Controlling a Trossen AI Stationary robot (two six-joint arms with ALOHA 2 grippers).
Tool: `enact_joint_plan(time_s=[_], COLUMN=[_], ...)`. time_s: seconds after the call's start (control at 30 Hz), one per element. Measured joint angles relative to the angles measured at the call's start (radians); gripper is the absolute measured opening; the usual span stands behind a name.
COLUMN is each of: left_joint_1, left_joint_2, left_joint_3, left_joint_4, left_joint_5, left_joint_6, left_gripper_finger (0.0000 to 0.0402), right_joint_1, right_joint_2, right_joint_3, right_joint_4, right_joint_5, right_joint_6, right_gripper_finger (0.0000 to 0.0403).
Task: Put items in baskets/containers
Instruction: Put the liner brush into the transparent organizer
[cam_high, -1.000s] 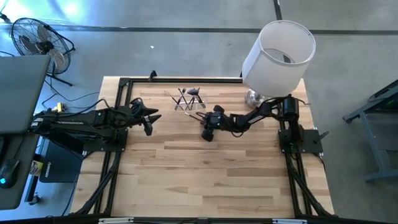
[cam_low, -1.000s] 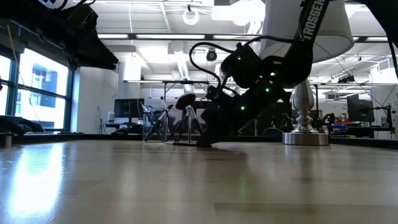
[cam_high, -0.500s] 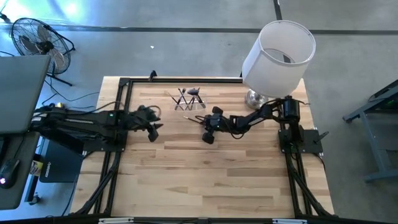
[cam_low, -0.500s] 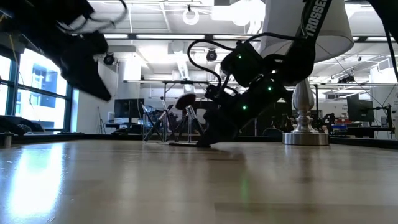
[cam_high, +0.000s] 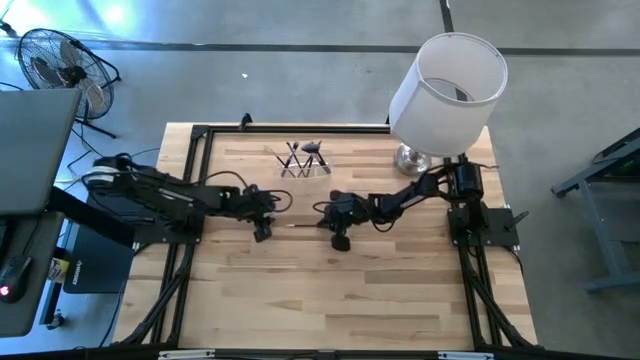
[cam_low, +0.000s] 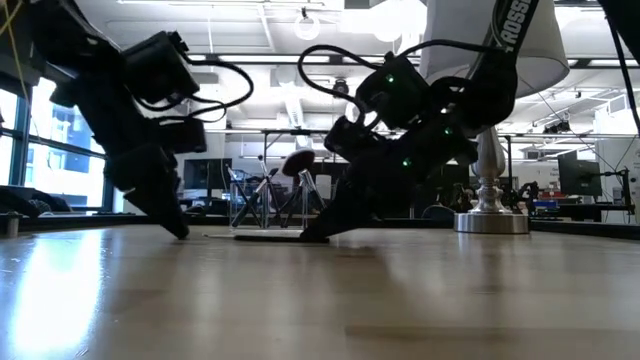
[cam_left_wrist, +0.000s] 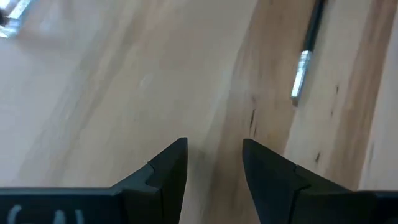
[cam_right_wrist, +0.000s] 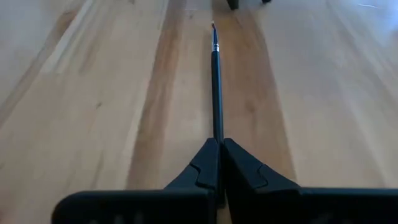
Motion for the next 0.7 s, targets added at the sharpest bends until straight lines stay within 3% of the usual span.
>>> enact_joint_plan(time_s=[0.43, 0.7], left_joint_1=[-0.006, -0.066], left_joint_2=[0.058, 0.110], left_joint_3=[0.014, 0.092], left_joint_4=[0.184, 0.059], left_joint_5=[0.210, 0.116], left_joint_6=[0.081, 0.149], left_gripper_finger=[0.0152, 0.0152], right_joint_1=[0.024, 0.024], right_joint_2=[0.000, 0.000], right_joint_3=[0.000, -0.002], right_joint_4=[0.000, 0.013], right_joint_5=[0.052, 0.059], right_joint_6=[0.005, 0.005], right_gripper_finger=[0.0005, 0.0007])
